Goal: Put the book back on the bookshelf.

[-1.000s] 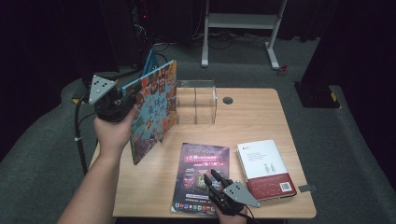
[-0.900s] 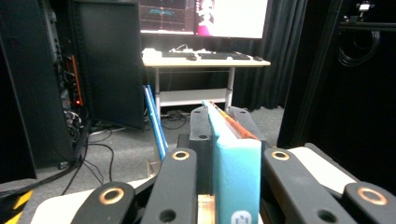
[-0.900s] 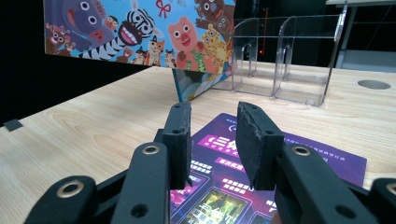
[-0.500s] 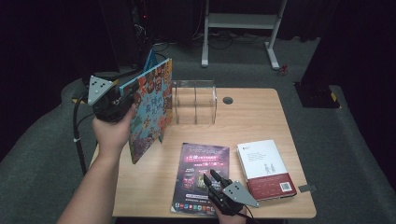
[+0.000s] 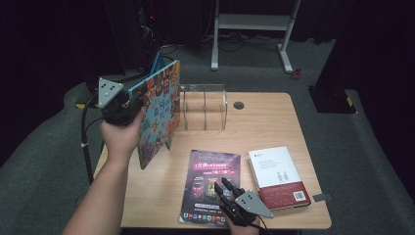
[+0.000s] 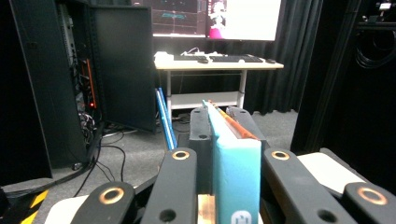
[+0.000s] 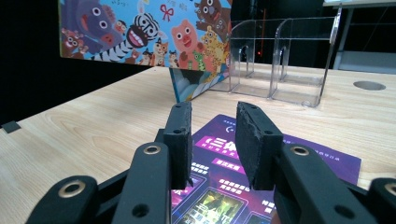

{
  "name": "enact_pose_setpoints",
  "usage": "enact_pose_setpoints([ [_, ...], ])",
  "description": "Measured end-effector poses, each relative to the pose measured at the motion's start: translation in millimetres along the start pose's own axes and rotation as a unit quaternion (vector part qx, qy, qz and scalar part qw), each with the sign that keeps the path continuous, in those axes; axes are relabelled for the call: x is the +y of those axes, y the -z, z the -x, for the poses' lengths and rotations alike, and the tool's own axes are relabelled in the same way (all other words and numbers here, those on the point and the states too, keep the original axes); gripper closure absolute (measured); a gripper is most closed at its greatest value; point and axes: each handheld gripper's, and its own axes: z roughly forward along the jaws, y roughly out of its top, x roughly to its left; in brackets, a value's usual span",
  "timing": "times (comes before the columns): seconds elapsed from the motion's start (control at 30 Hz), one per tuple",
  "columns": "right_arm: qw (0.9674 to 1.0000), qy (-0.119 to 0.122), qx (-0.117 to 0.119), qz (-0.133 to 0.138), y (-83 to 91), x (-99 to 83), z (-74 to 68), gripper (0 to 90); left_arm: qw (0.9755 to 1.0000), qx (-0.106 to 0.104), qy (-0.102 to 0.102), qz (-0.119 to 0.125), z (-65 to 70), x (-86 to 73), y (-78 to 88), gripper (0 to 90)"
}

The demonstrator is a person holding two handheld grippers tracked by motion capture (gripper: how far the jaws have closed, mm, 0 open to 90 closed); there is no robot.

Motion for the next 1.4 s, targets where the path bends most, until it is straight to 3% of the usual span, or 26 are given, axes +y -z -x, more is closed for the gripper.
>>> enact_pose_setpoints([
  [0.53, 1.0, -0.003, 0.001, 0.001, 0.8, 0.0, 2.6, 66.4, 1.0, 0.0, 0.008, 0.001, 1.6, -5.8, -27.1, 80.8],
  [1.4, 0.9999, -0.014, 0.004, 0.003, 2.5, 0.3, 6.9, 66.8, 0.9997, 0.023, -0.009, -0.001, 9.0, -10.4, -61.0, 80.7],
])
